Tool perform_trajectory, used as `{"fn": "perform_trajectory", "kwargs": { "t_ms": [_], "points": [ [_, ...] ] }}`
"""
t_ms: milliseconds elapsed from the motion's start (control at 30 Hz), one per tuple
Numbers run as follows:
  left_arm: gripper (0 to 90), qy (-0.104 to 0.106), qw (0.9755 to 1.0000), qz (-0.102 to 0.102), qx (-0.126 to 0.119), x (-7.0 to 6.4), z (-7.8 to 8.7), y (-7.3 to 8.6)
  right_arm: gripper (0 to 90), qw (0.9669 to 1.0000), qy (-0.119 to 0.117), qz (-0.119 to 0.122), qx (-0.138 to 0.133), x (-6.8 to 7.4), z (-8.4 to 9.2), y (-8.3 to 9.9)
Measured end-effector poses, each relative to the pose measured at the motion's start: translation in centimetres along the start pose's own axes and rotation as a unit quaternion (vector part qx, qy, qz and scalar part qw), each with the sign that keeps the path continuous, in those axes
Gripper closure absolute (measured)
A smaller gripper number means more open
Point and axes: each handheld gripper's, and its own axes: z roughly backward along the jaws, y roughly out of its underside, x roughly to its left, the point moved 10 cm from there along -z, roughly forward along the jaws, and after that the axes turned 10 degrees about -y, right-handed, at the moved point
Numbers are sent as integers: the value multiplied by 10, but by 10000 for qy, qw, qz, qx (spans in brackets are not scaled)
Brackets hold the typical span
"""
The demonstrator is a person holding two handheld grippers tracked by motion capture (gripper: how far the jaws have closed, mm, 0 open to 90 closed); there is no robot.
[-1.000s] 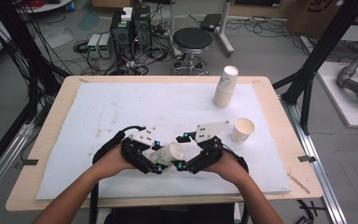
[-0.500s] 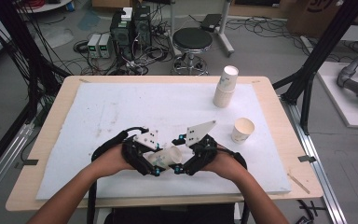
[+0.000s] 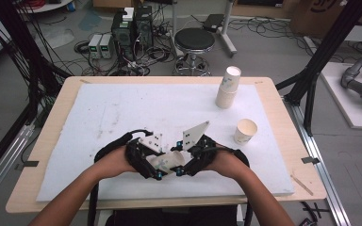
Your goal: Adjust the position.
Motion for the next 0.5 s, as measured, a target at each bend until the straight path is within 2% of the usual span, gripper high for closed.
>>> {"fn": "perform_trajectory", "kwargs": {
  "t_ms": [133,233,300,367,500],
  "points": [
    [333,-80,9999,-81,-44,1,-1,1,375,10000,-43,-36,57,0,-1,3],
    [260,-139,9988,44,-461,3,1,-2,376,10000,-10,-87,5,-1,2,5],
    [159,-233,9971,119,-709,5,4,-3,376,9999,21,-147,-56,-3,4,7],
    [152,-239,9942,212,-1029,7,9,-6,377,9996,34,-240,-149,-4,7,10],
    [149,-355,9888,373,-1402,11,18,-8,377,9987,62,-353,-374,-4,13,16]
  ]
}}
